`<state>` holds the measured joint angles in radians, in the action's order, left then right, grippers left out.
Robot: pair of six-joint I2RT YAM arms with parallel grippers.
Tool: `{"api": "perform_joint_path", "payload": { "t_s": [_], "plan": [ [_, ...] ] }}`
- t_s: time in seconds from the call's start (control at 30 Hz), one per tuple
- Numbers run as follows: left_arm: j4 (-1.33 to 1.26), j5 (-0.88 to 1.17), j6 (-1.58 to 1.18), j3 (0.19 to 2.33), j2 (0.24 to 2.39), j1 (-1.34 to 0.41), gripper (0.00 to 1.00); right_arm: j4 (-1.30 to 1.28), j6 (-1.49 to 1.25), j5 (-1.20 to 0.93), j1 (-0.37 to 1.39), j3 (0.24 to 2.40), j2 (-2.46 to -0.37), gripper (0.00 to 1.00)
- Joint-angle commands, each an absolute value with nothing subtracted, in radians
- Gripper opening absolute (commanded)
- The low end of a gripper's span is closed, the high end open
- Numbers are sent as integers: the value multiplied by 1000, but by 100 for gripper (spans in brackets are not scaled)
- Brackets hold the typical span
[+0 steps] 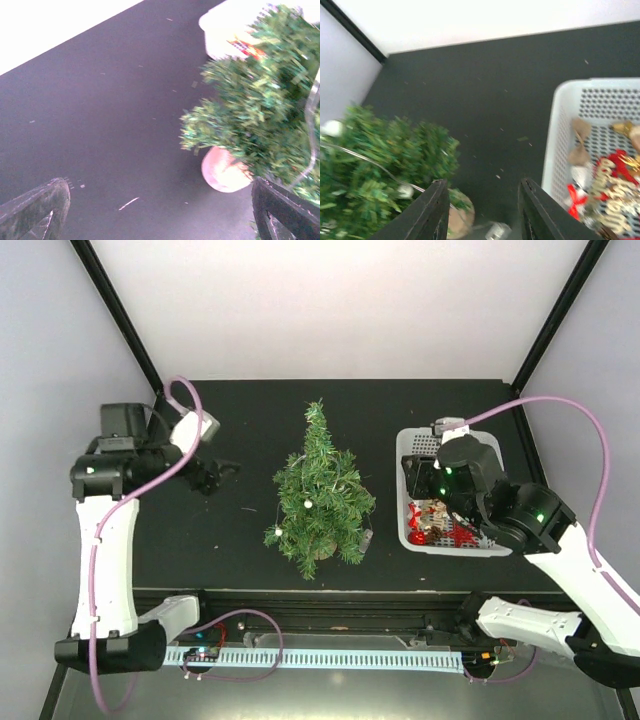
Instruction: Decorate the small christmas tree
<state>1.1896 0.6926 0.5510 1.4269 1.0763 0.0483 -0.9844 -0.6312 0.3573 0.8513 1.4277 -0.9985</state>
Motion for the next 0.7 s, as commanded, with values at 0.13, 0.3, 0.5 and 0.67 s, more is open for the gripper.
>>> {"api": "perform_joint_path", "payload": {
  "t_s": [0.13, 0.3, 0.5, 0.67],
  "plan": [
    [1415, 769, 605, 1696, 1147, 262, 99, -1244, -810, 416, 851, 1325, -900, 40],
    [1530, 800, 674, 1743, 1184, 273, 99, -1368, -948, 401, 851, 1279, -856, 40],
    [1552, 771, 660, 1756, 1234, 272, 99, -1445, -1015, 330, 849, 1238, -850, 45],
    [1551, 755, 626, 1754, 1259, 254, 99, -1423, -977, 335, 833, 1193, -827, 56]
  ]
}}
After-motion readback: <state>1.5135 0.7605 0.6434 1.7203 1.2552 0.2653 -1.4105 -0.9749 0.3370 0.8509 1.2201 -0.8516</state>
